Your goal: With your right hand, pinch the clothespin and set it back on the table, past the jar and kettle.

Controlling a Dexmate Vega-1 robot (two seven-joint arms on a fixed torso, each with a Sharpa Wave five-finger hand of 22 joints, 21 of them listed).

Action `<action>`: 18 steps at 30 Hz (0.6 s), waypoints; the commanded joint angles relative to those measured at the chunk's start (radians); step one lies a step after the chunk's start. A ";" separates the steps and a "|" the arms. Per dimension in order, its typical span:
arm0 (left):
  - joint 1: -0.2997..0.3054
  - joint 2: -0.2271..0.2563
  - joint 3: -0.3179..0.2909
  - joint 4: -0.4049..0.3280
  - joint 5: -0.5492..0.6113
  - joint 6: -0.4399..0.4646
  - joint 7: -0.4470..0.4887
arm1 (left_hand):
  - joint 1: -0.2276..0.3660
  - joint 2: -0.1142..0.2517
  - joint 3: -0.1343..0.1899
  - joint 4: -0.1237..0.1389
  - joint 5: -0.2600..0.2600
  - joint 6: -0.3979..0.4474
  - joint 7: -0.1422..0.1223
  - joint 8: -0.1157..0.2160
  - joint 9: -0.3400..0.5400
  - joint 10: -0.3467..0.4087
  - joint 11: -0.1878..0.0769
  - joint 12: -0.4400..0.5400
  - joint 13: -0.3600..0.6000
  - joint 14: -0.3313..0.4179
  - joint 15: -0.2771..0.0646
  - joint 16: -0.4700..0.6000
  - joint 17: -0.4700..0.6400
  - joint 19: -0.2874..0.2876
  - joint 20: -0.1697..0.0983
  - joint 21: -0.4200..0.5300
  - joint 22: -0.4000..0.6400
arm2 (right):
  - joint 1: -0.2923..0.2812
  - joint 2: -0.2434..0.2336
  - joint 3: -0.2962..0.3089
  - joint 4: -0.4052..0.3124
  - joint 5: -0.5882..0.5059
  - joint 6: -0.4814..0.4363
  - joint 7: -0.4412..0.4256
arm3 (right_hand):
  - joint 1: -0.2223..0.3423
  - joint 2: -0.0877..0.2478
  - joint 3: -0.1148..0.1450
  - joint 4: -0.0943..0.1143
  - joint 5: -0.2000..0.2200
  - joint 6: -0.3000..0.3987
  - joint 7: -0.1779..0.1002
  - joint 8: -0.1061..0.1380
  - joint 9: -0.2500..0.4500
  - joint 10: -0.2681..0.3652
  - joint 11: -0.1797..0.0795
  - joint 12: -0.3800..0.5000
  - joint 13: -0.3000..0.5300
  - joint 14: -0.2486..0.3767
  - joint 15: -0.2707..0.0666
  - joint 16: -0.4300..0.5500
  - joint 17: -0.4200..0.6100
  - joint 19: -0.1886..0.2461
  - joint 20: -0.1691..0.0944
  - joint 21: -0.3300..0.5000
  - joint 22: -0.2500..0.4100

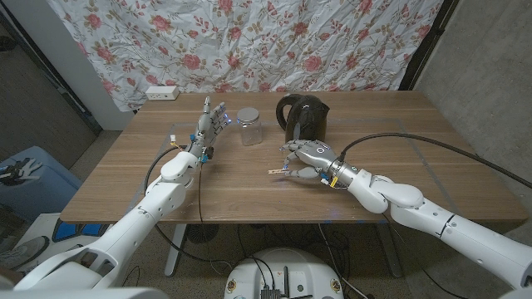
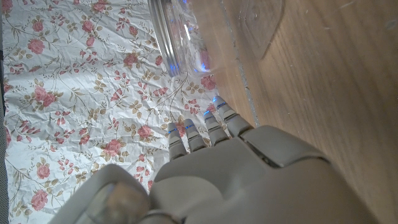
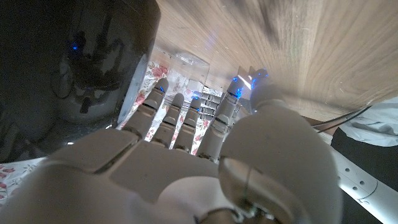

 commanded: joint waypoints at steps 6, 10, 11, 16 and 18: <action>0.000 0.000 0.000 0.000 0.000 -0.001 0.000 | 0.003 0.008 0.001 0.006 0.003 0.000 -0.009 0.006 0.005 0.002 -0.007 0.006 0.002 0.009 -0.007 0.005 0.004 0.008 0.001 0.007 0.003 | 0.027 0.018 -0.063 0.050 -0.074 -0.058 -0.049 | 0.001 0.006 -0.002 0.004 0.009 0.003 -0.002 0.000 0.005 0.000 -0.003 -0.001 0.003 0.011 -0.037 0.002 0.003 0.002 -0.001 0.001 0.003; 0.000 0.000 0.000 0.001 0.000 -0.001 0.000 | 0.003 0.008 0.001 0.006 0.003 0.000 -0.009 0.006 0.005 0.001 -0.007 0.005 0.002 0.008 -0.007 0.005 0.004 0.009 0.000 0.008 0.002 | 0.029 0.019 -0.076 0.055 -0.087 -0.075 -0.055 | 0.002 0.007 -0.003 0.003 0.009 0.003 -0.002 0.000 0.006 0.001 -0.005 0.000 0.003 0.012 -0.038 0.002 0.003 0.003 -0.001 0.001 0.003; 0.000 0.000 0.000 0.001 0.000 -0.001 0.000 | 0.003 0.008 0.001 0.006 0.003 0.000 -0.009 0.006 0.005 0.001 -0.007 0.005 0.002 0.008 -0.007 0.005 0.004 0.008 0.000 0.007 0.002 | 0.030 0.019 -0.079 0.057 -0.090 -0.077 -0.057 | 0.002 0.007 -0.003 0.003 0.009 0.003 -0.002 0.000 0.006 0.001 -0.005 0.000 0.003 0.012 -0.039 0.002 0.003 0.003 -0.001 0.001 0.003; 0.000 0.000 0.000 0.001 0.000 -0.001 0.000 | 0.003 0.008 0.001 0.006 0.003 0.001 -0.009 0.006 0.005 0.004 -0.007 0.006 0.002 0.008 -0.007 0.005 0.004 0.009 0.000 0.007 0.002 | 0.039 0.019 -0.095 0.068 -0.094 -0.078 -0.058 | 0.002 0.007 -0.003 0.003 0.009 0.003 -0.002 0.000 0.006 0.003 -0.005 0.000 0.003 0.013 -0.040 0.003 0.004 0.003 -0.002 0.001 0.003; 0.000 0.000 0.000 0.001 0.000 -0.001 0.000 | 0.003 0.008 0.001 0.006 0.003 0.000 -0.009 0.006 0.005 0.002 -0.007 0.006 0.002 0.008 -0.007 0.005 0.004 0.009 0.001 0.007 0.002 | 0.043 0.019 -0.100 0.072 -0.092 -0.076 -0.054 | 0.003 0.007 -0.003 0.003 0.009 0.003 -0.002 0.000 0.007 0.004 -0.005 0.000 0.003 0.014 -0.041 0.003 0.004 0.003 -0.003 0.001 0.003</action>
